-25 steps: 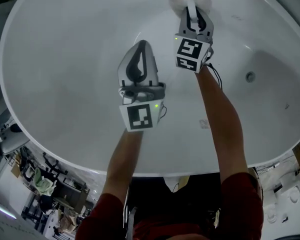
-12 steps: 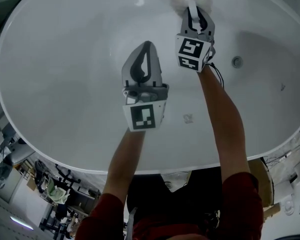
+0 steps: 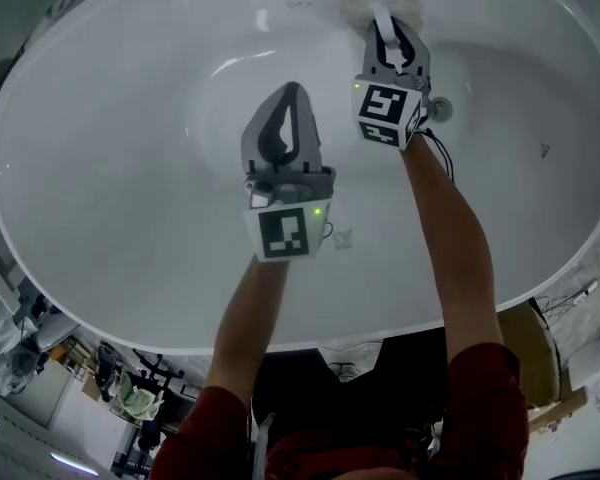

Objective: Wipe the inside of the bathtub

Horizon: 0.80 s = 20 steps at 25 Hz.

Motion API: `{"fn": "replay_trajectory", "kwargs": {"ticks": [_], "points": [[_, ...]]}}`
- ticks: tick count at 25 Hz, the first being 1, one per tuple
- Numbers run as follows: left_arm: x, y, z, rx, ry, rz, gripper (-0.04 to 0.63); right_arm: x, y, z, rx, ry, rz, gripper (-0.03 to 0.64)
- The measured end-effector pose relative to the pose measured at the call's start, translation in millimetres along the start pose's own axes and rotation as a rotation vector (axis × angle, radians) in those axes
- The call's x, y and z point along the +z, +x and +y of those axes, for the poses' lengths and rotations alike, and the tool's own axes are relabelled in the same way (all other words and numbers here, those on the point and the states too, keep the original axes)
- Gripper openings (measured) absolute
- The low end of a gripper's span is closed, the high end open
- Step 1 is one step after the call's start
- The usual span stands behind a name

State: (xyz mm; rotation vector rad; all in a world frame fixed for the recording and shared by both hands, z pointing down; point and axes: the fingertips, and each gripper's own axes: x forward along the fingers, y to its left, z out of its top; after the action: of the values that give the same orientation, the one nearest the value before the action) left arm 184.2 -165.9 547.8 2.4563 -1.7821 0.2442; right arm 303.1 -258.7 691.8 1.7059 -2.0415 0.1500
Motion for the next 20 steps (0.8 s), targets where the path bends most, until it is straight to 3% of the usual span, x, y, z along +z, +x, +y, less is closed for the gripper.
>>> {"fn": "replay_trajectory", "kwargs": {"ticks": [14,20], "points": [[-6,63,-129,-0.139,0.008,0.016,0.015,-67,-19,-174,-0.179,0.053,0.063,0.092],[2,74,-169,-0.194,0.015,0.016,0.015,-82,-44,-218,-0.287,0.196,0.087,0.092]]}}
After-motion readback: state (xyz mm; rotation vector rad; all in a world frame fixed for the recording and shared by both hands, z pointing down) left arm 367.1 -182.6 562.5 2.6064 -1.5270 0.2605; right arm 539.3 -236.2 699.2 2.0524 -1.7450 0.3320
